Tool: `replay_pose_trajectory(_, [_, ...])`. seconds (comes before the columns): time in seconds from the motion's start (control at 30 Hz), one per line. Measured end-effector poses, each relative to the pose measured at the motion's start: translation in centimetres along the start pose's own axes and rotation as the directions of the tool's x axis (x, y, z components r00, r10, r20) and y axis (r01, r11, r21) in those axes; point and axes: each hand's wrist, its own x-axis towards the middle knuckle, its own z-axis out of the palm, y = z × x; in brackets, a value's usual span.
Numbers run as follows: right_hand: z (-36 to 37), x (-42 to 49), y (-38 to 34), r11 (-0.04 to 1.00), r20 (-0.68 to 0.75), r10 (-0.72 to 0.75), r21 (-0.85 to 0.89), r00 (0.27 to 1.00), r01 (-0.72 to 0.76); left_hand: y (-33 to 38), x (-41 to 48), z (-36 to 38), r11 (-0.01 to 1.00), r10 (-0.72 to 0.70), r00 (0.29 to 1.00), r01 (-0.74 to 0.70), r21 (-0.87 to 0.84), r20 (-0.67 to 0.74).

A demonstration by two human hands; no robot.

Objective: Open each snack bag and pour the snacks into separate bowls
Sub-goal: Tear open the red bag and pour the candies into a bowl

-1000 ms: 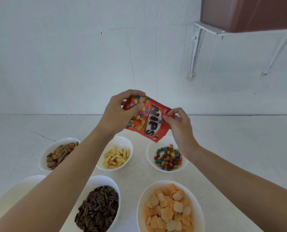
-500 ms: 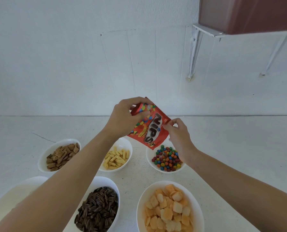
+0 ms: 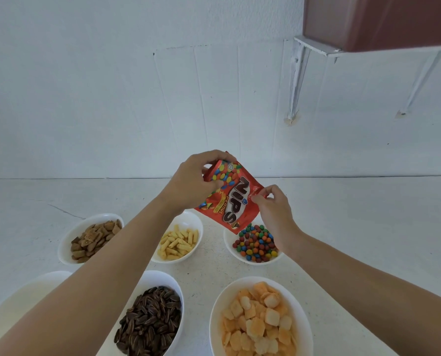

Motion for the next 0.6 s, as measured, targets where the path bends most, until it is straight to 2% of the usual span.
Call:
replay_pose_trajectory(0.13, [-0.2, 0.4, 0.3, 1.0, -0.003, 0.018, -0.024, 1.0, -0.018, -0.5, 0.0, 0.5, 1.0, -0.018, 0.999, 0.019, 0.013, -0.033])
replay_pose_trajectory(0.3, [-0.2, 0.4, -0.5, 0.994, -0.039, -0.088, 0.059, 0.995, 0.09, 0.0, 0.5, -0.1, 1.0, 0.0, 0.992, -0.002, -0.019, -0.123])
replay_pose_trajectory(0.4, [0.0, 0.5, -0.8, 0.993, -0.044, -0.097, 0.068, 0.994, 0.1, 0.2, 0.5, -0.3, 0.999, -0.001, 0.994, -0.003, -0.035, -0.109])
replay_pose_trajectory(0.6, [0.0, 0.8, 0.9, 1.0, -0.038, -0.029, -0.007, 0.999, 0.029, -0.7, 0.2, 0.4, 0.999, -0.027, 0.999, 0.025, -0.047, -0.046])
